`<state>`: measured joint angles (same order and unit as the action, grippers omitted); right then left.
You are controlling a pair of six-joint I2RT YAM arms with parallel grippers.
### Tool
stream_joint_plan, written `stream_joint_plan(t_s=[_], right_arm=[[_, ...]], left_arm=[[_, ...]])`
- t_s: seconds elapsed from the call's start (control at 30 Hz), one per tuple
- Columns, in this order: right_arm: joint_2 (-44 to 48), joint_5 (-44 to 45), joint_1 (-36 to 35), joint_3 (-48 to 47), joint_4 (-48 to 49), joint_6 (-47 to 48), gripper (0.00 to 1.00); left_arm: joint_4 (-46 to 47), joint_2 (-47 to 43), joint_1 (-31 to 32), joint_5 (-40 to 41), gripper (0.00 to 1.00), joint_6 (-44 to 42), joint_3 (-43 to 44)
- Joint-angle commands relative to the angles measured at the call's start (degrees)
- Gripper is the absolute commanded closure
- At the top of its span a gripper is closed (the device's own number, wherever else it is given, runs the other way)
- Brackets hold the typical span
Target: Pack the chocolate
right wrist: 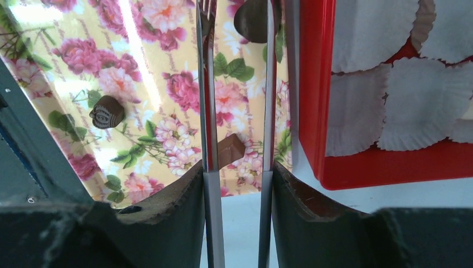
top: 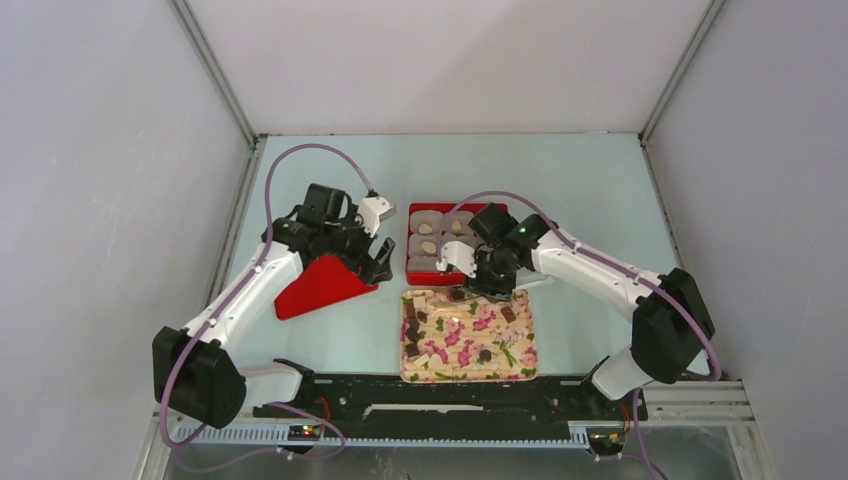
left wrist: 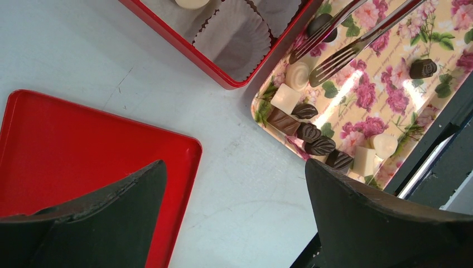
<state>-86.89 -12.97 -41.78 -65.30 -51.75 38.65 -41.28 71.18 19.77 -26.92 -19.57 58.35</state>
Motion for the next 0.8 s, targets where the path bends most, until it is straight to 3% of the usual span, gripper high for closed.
stream_joint_plan(t_s=[0.0, 0.23, 0.5, 0.77], right_arm=[[-2.52, 0.98, -1.19, -4.15, 1.77, 0.90, 0.55], [-3.88, 0.63, -3.07, -5.62, 0.68, 1.90, 0.56], [-2.89, 0.14, -2.83, -6.17, -3.84, 2.30, 0.77], [4.57, -4.18, -0.32, -6.36, -5.82, 3.58, 0.80]], left_arm=[[1.09, -1.39, 0.27, -0.15, 0.00, -0.75, 1.24], [1.17, -1.73, 0.28, -0.08, 0.00, -0.92, 1.02], [1.36, -1.92, 0.27, -0.02, 0.00, -0.96, 0.76], [1.22, -1.39, 0.27, -0.29, 0.02, -0.90, 1.06]])
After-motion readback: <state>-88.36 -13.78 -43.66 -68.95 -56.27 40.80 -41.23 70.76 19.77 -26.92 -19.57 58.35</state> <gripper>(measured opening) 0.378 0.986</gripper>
